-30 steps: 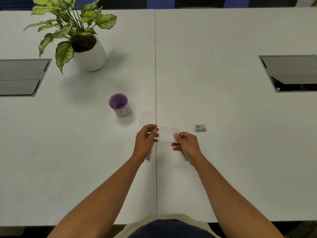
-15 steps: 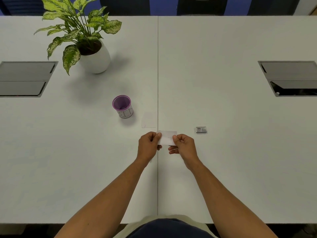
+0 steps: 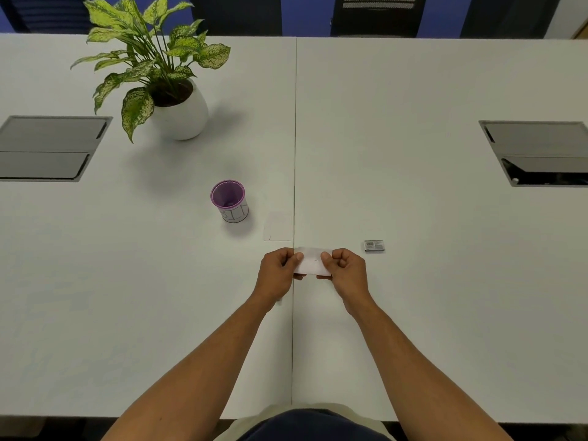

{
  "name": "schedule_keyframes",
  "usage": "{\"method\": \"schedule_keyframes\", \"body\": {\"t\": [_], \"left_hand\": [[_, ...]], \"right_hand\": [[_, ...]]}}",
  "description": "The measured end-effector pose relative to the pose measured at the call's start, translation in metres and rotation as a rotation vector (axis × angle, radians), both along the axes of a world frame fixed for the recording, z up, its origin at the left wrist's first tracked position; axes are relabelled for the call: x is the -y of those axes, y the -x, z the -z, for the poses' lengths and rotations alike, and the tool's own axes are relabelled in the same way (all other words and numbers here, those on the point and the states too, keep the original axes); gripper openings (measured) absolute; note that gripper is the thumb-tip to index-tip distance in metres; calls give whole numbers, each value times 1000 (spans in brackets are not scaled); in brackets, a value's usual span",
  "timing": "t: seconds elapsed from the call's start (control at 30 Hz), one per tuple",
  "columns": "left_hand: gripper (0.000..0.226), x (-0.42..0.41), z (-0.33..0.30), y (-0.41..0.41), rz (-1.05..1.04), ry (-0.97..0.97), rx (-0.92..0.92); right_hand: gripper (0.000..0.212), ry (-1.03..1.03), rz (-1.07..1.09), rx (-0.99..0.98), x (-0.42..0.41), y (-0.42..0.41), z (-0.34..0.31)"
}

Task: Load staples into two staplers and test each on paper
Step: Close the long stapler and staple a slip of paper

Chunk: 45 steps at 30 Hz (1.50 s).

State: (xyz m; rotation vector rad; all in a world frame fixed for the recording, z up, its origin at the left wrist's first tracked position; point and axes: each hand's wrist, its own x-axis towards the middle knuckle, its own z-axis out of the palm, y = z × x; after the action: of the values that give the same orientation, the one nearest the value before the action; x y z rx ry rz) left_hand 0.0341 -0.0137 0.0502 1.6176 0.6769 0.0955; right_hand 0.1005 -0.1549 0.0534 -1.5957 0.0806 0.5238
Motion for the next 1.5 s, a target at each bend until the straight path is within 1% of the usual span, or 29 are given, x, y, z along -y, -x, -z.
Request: {"method": "schedule_keyframes", "body": {"t": [0.17,0.33,0.5,0.67,0.77,0.83,0.9,0.97,1.03,1.1,1.2,1.3,1.4,1.5], "left_hand": [[23,-2,1,3,-15,17,-2],[28,-6,-1,8,-44,-15,-45],[32,-15,4,12,-97,-64,-65],[24,-41,7,10,-130,-38,-30],[14,-61,8,5,-172,-47,-21],[11,-76,10,1,-215,-87,-44],[17,-93,12,-3,-268,-158,-79],[21,-113,13,-10,-334,-180,-89],[22,-135,15,-19,-392,-168,-93],[24,-156,18,-29,-442,-133,-111],[35,-184,22,-44,-495,-68,-140],[44,-209,26,-58,-518,-83,-188],[40,-227,32,-69,-499,-140,-234],[26,-234,34,-75,-471,-189,-235]], "right_hand": [[16,-9,-25,-34,-2,1,0],[7,4,-102,-50,-6,0,5],[4,24,-79,-64,-18,0,7],[4,36,-101,-79,-39,-6,7],[3,89,-87,-34,-58,-14,7],[4,117,-71,-15,-72,-21,8],[5,130,-64,-8,-87,-28,7],[3,132,-65,4,-104,-37,5],[2,141,-71,34,-123,-47,1],[5,146,-70,52,-142,-57,-3],[14,164,-80,77,-171,-73,-6],[19,252,-122,153,-199,-87,-3],[22,357,-171,240,-225,-98,-1],[24,453,-248,327,-249,-102,2]]}}
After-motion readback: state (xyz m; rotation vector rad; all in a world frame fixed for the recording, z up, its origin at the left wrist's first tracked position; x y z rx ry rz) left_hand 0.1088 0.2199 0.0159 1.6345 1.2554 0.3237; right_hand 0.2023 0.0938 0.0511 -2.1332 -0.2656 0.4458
